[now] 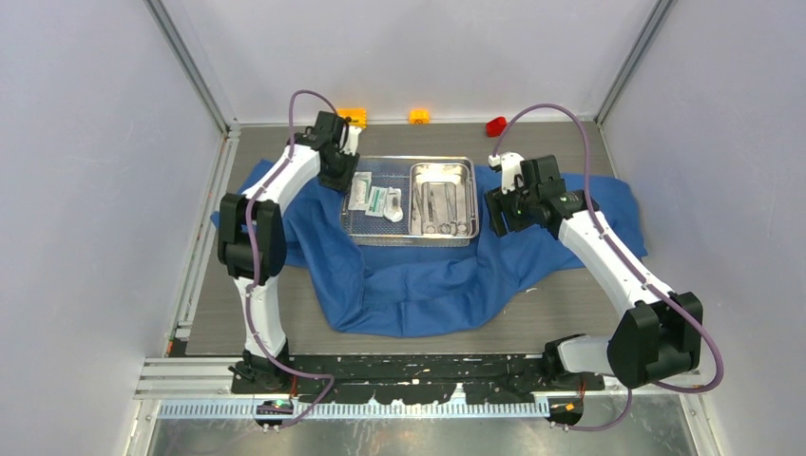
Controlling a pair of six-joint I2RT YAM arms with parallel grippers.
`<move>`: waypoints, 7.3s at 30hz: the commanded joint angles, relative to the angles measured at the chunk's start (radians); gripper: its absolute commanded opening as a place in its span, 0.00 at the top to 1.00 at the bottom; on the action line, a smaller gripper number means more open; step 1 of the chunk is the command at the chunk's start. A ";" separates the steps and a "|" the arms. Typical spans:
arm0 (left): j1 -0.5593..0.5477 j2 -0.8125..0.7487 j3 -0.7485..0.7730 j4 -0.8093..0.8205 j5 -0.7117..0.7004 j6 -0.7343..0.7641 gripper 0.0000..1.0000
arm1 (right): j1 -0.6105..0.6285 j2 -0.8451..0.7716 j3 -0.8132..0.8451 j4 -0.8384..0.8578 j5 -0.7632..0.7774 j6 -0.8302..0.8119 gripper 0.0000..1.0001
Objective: Open and lay out the surgical kit
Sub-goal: Open the surgical kit at the center of the board, then smooth out the surgical kit at the center of the board.
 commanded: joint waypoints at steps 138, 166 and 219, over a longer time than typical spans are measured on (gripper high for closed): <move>0.095 -1.615 -0.503 -0.934 -0.632 0.852 0.72 | -0.346 -0.798 0.205 -0.775 0.354 -0.191 0.75; 0.121 -0.374 -0.188 0.078 -0.287 0.343 0.01 | -0.345 0.166 0.325 -0.009 -0.033 0.048 0.26; 0.511 0.553 0.557 0.001 -0.446 0.355 0.21 | -0.321 1.015 0.877 -0.005 0.309 -0.014 0.29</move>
